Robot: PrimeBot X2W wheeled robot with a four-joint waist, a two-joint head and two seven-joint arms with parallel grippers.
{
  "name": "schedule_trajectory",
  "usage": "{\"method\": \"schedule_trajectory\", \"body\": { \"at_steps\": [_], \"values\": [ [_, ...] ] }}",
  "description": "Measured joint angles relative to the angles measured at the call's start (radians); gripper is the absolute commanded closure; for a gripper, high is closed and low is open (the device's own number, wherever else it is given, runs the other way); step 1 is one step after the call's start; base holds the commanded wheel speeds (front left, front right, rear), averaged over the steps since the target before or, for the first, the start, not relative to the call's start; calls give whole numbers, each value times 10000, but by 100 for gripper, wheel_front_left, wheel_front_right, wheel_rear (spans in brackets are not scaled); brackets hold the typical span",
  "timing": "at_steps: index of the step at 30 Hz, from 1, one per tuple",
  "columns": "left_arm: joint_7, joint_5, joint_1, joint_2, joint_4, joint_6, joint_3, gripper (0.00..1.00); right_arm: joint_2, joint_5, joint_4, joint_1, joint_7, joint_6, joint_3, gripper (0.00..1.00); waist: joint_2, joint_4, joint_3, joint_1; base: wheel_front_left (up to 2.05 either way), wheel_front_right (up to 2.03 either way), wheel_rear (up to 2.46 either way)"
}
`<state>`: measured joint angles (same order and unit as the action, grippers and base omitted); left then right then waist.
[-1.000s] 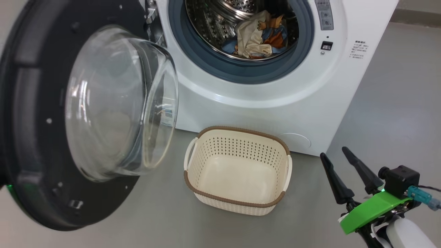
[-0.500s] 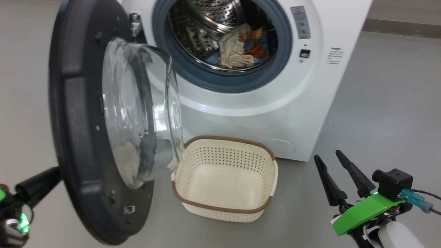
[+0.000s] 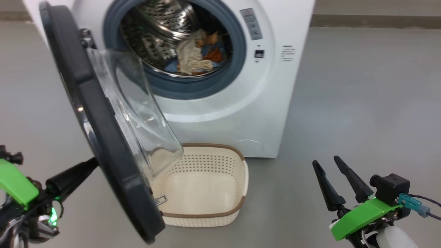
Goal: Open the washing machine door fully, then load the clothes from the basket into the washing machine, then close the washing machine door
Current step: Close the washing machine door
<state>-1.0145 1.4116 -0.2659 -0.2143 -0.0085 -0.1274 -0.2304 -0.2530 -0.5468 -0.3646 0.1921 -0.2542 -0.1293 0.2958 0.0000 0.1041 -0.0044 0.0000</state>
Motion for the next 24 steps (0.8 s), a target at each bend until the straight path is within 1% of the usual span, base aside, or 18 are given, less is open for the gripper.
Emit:
{"method": "schedule_trajectory", "body": {
  "at_steps": [5,13,19,24],
  "values": [
    [399,-42,-4,280,-90,12,29,100,0,0,-21,-4,0,0,0,0,0,-570,-7,0,0,0,0],
    [1241,-407,-56,717,123,284,52,100,0,0,-44,-1,0,0,25,0,0,-1483,-6,0,0,0,0],
    [1843,-631,-303,882,424,589,-42,100,0,-2,-54,1,0,0,25,0,0,-2186,28,0,0,0,0],
    [2476,-955,-700,1053,761,708,-86,100,2,-4,-65,2,0,0,25,0,0,-2703,95,0,0,0,0]
  ]
}}
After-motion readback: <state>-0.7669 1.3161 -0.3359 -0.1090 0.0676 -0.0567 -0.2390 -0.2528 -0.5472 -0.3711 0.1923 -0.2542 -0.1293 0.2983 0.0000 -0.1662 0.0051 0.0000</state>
